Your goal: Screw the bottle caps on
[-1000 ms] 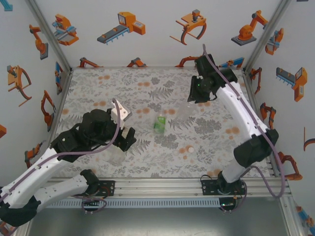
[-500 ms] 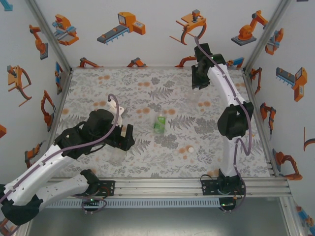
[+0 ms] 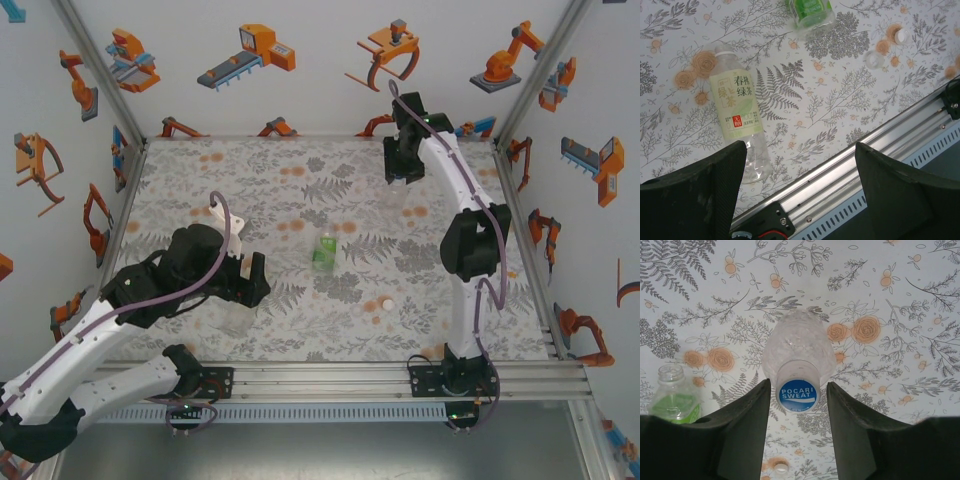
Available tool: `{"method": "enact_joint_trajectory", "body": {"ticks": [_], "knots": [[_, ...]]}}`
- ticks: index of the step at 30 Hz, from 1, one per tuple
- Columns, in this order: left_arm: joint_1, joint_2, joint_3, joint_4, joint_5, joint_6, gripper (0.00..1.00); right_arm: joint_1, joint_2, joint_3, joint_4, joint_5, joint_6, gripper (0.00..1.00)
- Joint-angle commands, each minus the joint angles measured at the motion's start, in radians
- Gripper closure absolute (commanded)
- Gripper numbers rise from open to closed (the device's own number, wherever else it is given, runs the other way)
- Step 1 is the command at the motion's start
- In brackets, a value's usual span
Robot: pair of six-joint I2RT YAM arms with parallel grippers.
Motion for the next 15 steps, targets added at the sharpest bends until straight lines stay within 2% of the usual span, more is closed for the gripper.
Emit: {"method": "enact_joint_trajectory", "body": {"ticks": [1,9,12,15], "knots": [[0.007,0.004,0.033,-0.008,-0.003,-0.002,0.19,0.002,-0.029,0.046,-0.029,0.019,-0.012,0.52],[0.009,0.008,0.039,-0.002,-0.016,-0.014,0.19,0.008,-0.055,0.212,-0.173,0.013,0.005,0.51],[0.009,0.005,0.032,0.008,-0.030,-0.030,0.19,0.031,-0.112,0.171,-0.198,-0.008,0.052,0.51],[0.009,-0.007,0.001,0.044,-0.037,-0.044,0.18,0.084,-0.198,0.039,-0.171,-0.027,0.100,0.52]]}}
